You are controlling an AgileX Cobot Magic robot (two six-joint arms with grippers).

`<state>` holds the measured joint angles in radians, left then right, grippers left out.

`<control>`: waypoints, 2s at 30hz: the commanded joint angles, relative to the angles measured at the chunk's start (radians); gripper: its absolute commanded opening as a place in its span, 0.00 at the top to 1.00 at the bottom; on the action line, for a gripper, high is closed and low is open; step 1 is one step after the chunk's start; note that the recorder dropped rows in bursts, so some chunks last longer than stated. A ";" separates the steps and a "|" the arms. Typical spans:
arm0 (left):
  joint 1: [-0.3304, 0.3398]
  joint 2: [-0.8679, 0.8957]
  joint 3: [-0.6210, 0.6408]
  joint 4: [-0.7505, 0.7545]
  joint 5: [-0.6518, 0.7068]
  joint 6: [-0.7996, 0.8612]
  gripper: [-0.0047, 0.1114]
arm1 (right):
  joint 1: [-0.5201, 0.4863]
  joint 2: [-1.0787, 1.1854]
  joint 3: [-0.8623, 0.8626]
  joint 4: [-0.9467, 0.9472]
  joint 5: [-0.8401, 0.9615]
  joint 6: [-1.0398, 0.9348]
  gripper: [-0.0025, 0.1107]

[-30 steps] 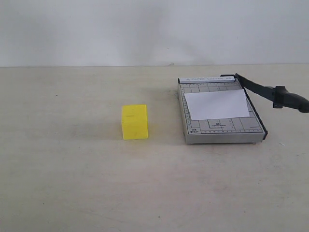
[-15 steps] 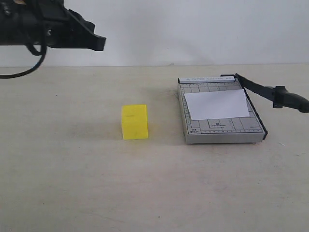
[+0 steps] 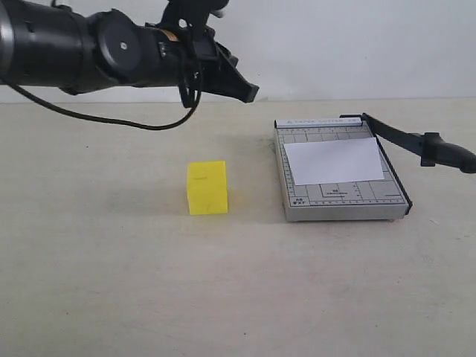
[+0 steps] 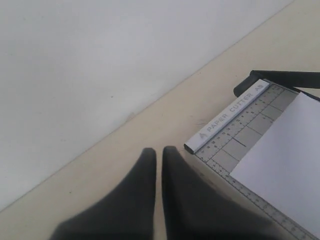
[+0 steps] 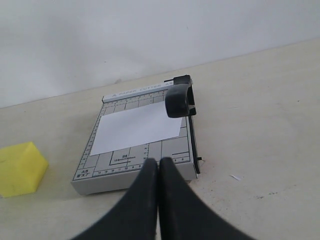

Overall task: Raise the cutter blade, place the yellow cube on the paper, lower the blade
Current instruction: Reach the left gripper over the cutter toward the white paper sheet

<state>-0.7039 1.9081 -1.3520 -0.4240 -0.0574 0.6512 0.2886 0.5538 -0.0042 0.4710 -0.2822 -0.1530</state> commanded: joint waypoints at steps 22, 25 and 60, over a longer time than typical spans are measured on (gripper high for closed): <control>-0.099 0.402 -0.423 0.002 -0.018 -0.129 0.92 | 0.001 -0.002 0.004 -0.006 -0.012 -0.003 0.97; -0.099 0.444 -0.459 0.002 -0.020 -0.164 0.92 | 0.001 -0.002 0.004 -0.006 -0.012 -0.003 0.97; -0.073 0.476 -0.619 -0.564 0.547 0.180 0.92 | 0.001 -0.002 0.004 -0.006 -0.012 -0.003 0.97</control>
<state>-0.7930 2.3884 -1.9642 -0.9554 0.4733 0.7998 0.2886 0.5538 -0.0042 0.4710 -0.2822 -0.1530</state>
